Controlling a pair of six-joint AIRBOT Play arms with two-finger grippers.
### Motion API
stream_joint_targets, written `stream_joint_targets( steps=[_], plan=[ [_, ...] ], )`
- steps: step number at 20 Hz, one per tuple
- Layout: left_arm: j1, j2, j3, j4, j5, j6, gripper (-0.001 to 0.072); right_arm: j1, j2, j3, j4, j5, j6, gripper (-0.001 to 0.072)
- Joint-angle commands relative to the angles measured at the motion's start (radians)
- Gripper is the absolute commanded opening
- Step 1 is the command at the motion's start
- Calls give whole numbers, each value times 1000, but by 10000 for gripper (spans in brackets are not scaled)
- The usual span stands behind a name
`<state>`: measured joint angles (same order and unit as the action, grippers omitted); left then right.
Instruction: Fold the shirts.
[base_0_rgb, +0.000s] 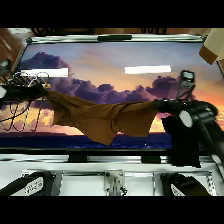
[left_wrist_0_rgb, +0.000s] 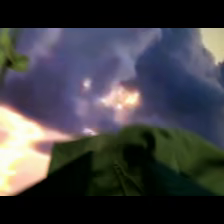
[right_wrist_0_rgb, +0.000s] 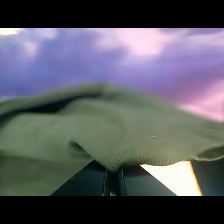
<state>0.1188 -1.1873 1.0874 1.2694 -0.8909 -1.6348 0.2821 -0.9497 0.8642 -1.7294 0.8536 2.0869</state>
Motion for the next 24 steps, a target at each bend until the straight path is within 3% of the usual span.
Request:
stream_joint_targets(
  steps=[1,6,8,13,20,22,24],
  plan=[
    [10,-142,17,-135,-24,5,673,0,-140,-7,111,-136,47,76],
    [102,-100,71,-134,-417,95,673,0,-85,-7,105,-51,-12,77],
    [77,-38,-55,-138,-444,105,670,0,-74,-7,106,0,-27,77],
    [-48,43,-458,-413,-158,106,671,0,-74,-8,109,74,-47,77],
    [-306,-63,-532,-592,178,108,666,0,-74,-8,109,74,-47,77],
    [-338,-85,-521,-621,246,105,452,0,-74,-8,109,75,-47,77],
    [-341,-86,-494,-623,284,105,408,0,-74,-7,109,82,-47,77]
  ],
)
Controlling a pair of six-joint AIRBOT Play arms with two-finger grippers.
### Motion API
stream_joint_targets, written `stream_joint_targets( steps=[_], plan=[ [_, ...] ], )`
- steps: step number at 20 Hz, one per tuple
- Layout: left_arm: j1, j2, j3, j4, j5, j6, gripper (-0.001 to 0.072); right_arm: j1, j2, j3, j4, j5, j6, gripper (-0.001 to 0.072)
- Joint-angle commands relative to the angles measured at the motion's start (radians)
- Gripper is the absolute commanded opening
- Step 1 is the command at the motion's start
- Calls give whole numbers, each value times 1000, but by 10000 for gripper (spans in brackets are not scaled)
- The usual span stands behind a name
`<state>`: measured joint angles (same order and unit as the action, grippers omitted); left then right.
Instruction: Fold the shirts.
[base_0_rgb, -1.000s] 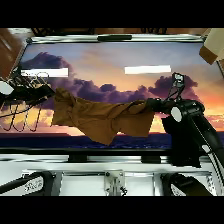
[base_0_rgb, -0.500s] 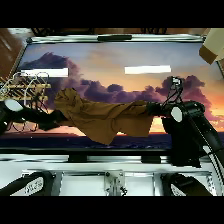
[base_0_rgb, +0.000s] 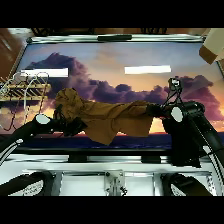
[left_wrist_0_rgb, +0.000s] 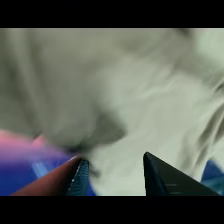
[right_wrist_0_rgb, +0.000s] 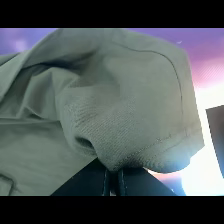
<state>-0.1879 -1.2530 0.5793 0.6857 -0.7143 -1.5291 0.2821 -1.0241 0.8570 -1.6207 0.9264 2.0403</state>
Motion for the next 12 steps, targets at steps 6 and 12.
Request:
stream_joint_targets(
  steps=[6,12],
  plan=[
    [97,103,299,-15,-102,300,30,0,99,7,-50,14,-61,77],
    [310,486,877,235,-158,291,31,0,367,261,-189,-2,-64,77]
  ],
)
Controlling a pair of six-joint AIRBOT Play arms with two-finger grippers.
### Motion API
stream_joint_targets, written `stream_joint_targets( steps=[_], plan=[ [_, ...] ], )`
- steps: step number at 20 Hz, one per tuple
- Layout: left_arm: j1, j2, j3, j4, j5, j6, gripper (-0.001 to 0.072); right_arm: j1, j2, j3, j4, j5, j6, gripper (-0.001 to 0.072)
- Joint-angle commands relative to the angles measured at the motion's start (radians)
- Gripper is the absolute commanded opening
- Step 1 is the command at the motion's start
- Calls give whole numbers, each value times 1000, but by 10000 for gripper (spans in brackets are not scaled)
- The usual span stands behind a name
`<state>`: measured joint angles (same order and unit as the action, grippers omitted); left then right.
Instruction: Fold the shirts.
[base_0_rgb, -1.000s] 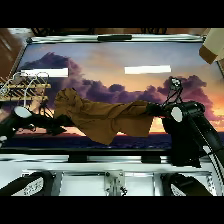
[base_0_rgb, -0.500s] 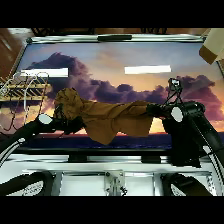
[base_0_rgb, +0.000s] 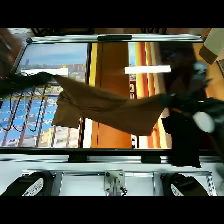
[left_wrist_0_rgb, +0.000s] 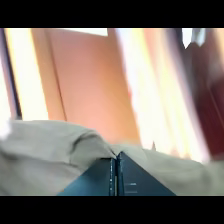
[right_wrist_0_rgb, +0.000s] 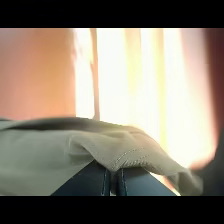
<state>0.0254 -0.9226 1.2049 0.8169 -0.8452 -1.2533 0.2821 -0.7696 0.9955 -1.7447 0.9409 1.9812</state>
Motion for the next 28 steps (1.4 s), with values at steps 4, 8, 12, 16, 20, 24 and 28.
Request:
stream_joint_targets(
  steps=[4,8,12,16,20,24,28],
  plan=[
    [271,336,517,238,-27,-168,31,0,281,332,-43,-107,-4,77],
    [389,468,559,398,-47,-290,32,0,389,391,11,-104,-4,77],
    [418,449,531,498,-142,-296,32,0,352,391,8,96,-5,77],
    [418,378,373,530,-143,-266,33,0,183,383,11,400,-6,77],
    [417,248,176,522,-127,-266,32,0,-60,264,21,317,-39,77],
    [412,30,44,381,-114,-266,34,0,-389,204,66,-23,-15,77],
    [296,-212,-4,304,12,-266,34,0,-643,204,228,-401,77,77]
  ],
)
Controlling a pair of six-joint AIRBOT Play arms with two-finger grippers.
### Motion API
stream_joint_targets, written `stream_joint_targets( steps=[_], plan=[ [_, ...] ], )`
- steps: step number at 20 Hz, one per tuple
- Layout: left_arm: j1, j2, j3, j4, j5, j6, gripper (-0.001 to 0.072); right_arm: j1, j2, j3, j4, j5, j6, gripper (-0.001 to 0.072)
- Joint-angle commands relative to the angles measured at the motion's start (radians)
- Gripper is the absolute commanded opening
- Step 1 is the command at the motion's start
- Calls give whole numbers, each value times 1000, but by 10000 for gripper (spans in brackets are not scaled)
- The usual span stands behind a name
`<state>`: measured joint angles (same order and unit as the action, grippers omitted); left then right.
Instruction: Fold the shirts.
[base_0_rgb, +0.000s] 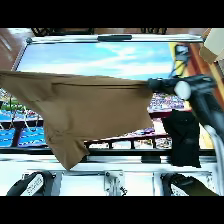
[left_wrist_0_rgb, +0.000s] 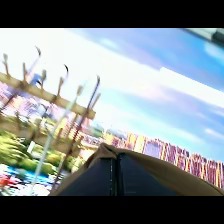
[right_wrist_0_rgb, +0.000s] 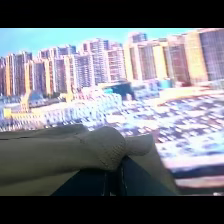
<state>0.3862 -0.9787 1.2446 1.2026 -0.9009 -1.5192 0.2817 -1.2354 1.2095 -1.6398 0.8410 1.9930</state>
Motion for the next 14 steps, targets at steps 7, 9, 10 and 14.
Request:
stream_joint_targets(
  steps=[7,9,10,14],
  plan=[
    [-283,-422,-43,-81,58,-1,47,1,-265,-10,195,-349,96,105],
    [-264,-412,-27,-65,-72,0,360,-5,-219,-10,192,-322,59,509],
    [-237,-402,-6,-41,-169,0,542,-15,-176,-6,187,-301,-2,518],
    [-85,-295,-39,-10,-476,42,533,-101,27,23,116,-47,-152,517]
  ],
)
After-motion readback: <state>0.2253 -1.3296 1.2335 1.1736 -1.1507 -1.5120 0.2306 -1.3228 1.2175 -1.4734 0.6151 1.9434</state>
